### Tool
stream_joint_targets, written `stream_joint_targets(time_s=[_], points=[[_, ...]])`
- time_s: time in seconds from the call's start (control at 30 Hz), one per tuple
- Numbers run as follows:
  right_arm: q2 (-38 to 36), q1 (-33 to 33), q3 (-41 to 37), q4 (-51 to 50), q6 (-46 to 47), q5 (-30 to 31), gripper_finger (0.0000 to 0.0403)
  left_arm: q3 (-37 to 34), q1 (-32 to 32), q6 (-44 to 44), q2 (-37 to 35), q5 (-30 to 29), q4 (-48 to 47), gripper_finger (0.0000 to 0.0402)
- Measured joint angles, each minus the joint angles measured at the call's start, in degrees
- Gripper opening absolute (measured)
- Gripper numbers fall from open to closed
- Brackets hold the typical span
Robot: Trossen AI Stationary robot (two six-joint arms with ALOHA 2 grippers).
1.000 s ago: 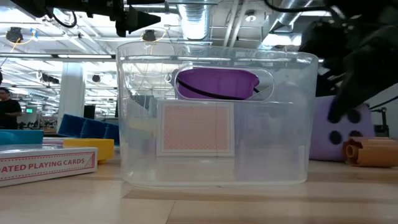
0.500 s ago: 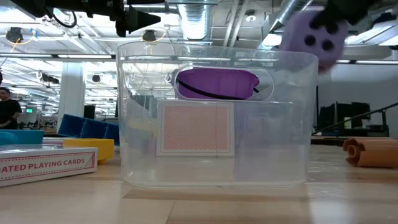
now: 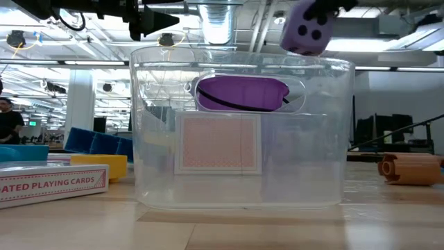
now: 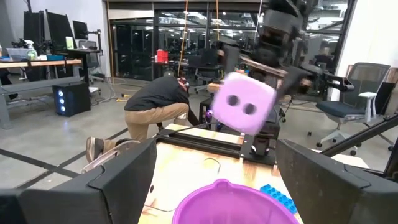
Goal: Pick & Place Toys
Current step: Put the purple dice into the top transparent bin
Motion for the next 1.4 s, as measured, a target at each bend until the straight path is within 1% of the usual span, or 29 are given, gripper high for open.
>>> stream_joint_targets(time_s=[0.13,0.27,0.37,0.47,0.6,0.83,1.07,1.23,1.3,1.4], points=[[4.8,-7.8,7.7,-6.0,-3.8,-6.0,0.0357,0.0,0.0,0.0,0.0,0.0,0.0,0.0323],[9.9,-14.0,15.2,-10.3,-7.1,-12.5,0.0357,0.0,0.0,0.1,0.0,0.0,-0.3,0.0323],[13.7,-17.9,19.9,-13.2,-9.7,-15.2,0.0357,0.0,0.0,0.6,0.0,0.0,-0.8,0.0323],[17.6,-21.1,22.2,-14.8,-12.0,-17.4,0.0357,0.0,0.0,1.1,0.0,0.0,-1.0,0.0323],[21.0,-24.6,22.4,-14.9,-14.0,-21.8,0.0357,0.0,0.0,1.2,0.0,0.0,-1.2,0.0323],[26.1,-27.6,22.2,-15.1,-14.7,-26.1,0.0357,0.0,0.0,1.2,0.0,0.0,-1.2,0.0323],[29.8,-28.5,22.2,-15.6,-15.2,-27.0,0.0357,0.0,0.0,1.2,0.0,0.0,-1.2,0.0323],[31.7,-30.8,22.1,-17.9,-14.4,-29.6,0.0357,0.0,0.0,1.2,0.0,0.0,-1.9,0.0323],[31.6,-31.4,20.7,-16.9,-14.3,-31.3,0.0357,0.0,0.0,1.1,0.0,0.0,-2.3,0.0323],[30.7,-31.5,15.9,-11.9,-13.7,-32.3,0.0357,0.0,0.0,0.6,0.0,0.0,-2.7,0.0323]])
